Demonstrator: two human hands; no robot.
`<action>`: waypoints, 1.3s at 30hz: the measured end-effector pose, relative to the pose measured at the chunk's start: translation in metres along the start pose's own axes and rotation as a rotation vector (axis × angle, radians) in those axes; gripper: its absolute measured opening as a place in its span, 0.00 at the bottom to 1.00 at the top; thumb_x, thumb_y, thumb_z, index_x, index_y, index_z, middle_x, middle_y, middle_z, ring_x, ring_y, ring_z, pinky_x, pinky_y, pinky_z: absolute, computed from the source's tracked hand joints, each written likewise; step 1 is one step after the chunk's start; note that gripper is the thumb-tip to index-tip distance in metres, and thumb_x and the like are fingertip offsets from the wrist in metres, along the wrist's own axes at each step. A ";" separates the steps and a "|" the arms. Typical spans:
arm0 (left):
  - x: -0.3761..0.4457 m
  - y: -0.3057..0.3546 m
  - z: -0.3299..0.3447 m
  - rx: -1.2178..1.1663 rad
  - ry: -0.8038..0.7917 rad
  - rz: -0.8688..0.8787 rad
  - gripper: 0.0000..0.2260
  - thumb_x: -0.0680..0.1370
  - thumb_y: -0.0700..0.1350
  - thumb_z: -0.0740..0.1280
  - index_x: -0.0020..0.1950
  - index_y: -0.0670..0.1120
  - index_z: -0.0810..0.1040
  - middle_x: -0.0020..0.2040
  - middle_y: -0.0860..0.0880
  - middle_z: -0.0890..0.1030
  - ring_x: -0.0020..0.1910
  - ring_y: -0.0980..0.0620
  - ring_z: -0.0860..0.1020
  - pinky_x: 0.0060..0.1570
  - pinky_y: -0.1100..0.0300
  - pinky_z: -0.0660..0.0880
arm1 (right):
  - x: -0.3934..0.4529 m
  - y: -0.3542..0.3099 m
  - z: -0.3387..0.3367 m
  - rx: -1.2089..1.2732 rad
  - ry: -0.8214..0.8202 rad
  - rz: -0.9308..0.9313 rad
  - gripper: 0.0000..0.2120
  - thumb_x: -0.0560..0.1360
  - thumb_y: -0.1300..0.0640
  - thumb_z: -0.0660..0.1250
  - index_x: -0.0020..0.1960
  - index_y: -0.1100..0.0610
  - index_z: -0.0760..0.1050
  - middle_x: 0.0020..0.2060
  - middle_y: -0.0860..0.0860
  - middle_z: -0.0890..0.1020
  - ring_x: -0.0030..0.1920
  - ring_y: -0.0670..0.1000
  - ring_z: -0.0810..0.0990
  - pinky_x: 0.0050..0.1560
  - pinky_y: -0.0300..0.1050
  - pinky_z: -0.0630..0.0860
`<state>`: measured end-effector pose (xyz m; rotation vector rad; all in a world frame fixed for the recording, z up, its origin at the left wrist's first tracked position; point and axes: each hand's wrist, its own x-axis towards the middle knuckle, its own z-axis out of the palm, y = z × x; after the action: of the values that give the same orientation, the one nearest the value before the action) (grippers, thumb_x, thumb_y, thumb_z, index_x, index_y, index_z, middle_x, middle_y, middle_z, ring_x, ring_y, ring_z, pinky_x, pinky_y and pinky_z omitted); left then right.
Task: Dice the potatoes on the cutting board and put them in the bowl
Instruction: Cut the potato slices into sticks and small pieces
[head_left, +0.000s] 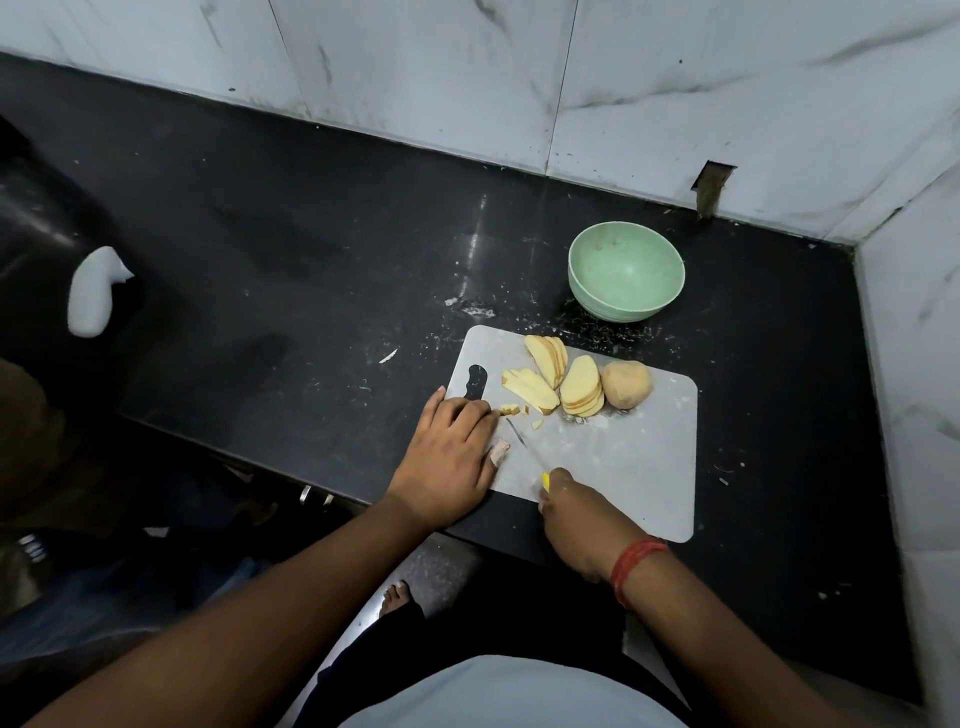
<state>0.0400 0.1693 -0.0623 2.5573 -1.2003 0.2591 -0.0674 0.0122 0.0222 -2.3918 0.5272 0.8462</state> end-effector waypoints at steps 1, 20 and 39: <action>0.000 0.000 0.000 -0.006 0.004 -0.005 0.20 0.84 0.54 0.59 0.68 0.43 0.79 0.63 0.47 0.78 0.61 0.46 0.74 0.77 0.40 0.59 | -0.003 0.002 -0.001 0.000 0.008 -0.003 0.01 0.82 0.59 0.53 0.53 0.55 0.61 0.42 0.51 0.72 0.39 0.53 0.71 0.39 0.41 0.67; -0.003 -0.001 -0.003 -0.030 0.037 -0.094 0.20 0.85 0.54 0.58 0.65 0.42 0.81 0.59 0.49 0.79 0.58 0.46 0.74 0.76 0.41 0.61 | 0.000 -0.015 -0.005 0.085 0.061 -0.008 0.03 0.82 0.58 0.54 0.51 0.57 0.62 0.45 0.57 0.77 0.41 0.54 0.71 0.41 0.43 0.66; -0.003 0.001 -0.001 0.028 0.025 -0.020 0.20 0.84 0.53 0.61 0.68 0.41 0.79 0.61 0.46 0.78 0.60 0.44 0.74 0.76 0.40 0.61 | 0.012 -0.016 -0.004 0.015 -0.013 -0.002 0.04 0.82 0.62 0.53 0.53 0.58 0.57 0.35 0.51 0.70 0.32 0.50 0.68 0.30 0.39 0.60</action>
<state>0.0368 0.1714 -0.0617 2.5805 -1.1688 0.3043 -0.0489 0.0198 0.0230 -2.3708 0.5245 0.8534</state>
